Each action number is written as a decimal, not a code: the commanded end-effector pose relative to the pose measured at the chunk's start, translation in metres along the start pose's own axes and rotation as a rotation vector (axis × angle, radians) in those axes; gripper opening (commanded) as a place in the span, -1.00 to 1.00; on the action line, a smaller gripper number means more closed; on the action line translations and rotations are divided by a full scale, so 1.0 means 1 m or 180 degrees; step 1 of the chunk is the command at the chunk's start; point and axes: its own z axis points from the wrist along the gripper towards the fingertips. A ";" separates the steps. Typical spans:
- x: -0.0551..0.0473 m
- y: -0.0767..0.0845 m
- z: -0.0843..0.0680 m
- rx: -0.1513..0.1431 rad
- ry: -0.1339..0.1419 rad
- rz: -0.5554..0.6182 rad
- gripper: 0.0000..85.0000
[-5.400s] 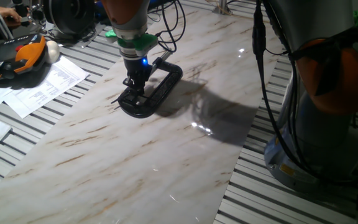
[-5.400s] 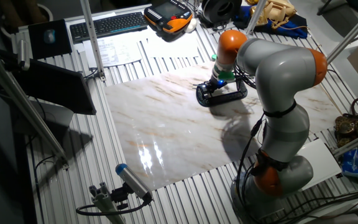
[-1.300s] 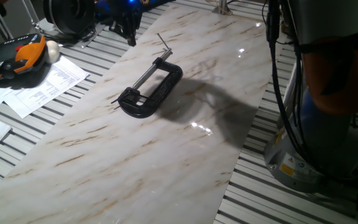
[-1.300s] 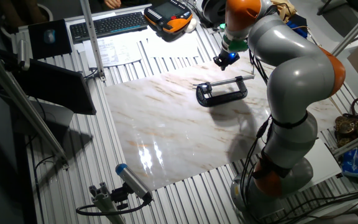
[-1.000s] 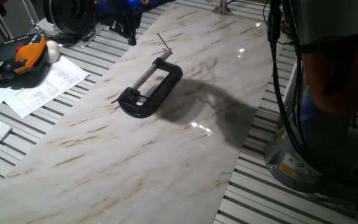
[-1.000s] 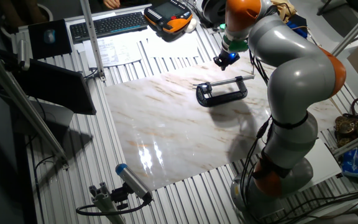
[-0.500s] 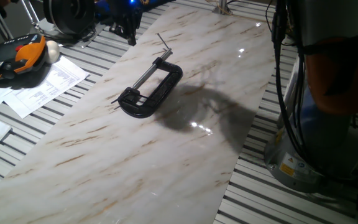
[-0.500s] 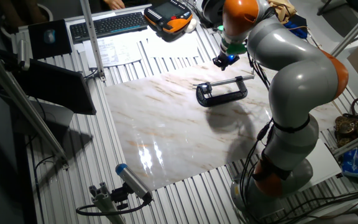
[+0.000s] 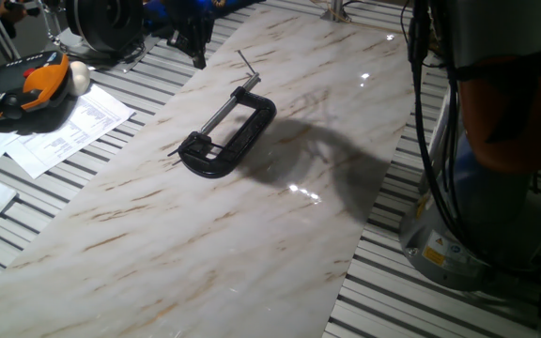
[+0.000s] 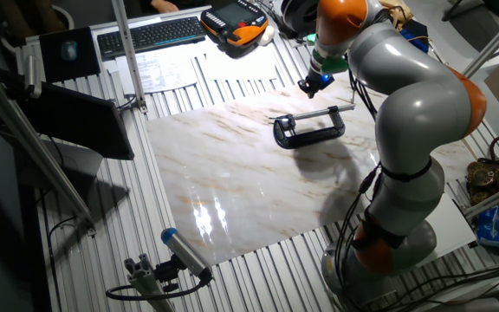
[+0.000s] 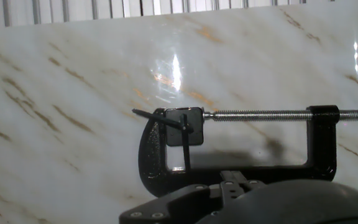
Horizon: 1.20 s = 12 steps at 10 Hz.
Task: Turn the hands of a clock
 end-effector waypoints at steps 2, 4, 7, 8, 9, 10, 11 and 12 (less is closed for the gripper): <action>0.000 0.000 0.000 -0.0046 0.0052 0.0000 -1.00; 0.002 0.004 -0.003 -0.0087 0.0103 -0.0001 -1.00; 0.006 0.007 -0.007 -0.0122 -0.0003 -0.0049 -1.00; 0.008 0.007 -0.010 -0.0109 -0.0048 -0.0082 -1.00; 0.011 0.008 -0.011 -0.0085 -0.0059 -0.0087 -1.00; 0.014 0.012 -0.012 -0.0066 -0.0060 -0.0067 -1.00; 0.017 0.016 -0.012 -0.0071 -0.0055 -0.0053 -1.00; 0.022 0.021 -0.011 -0.0061 -0.0055 -0.0033 -1.00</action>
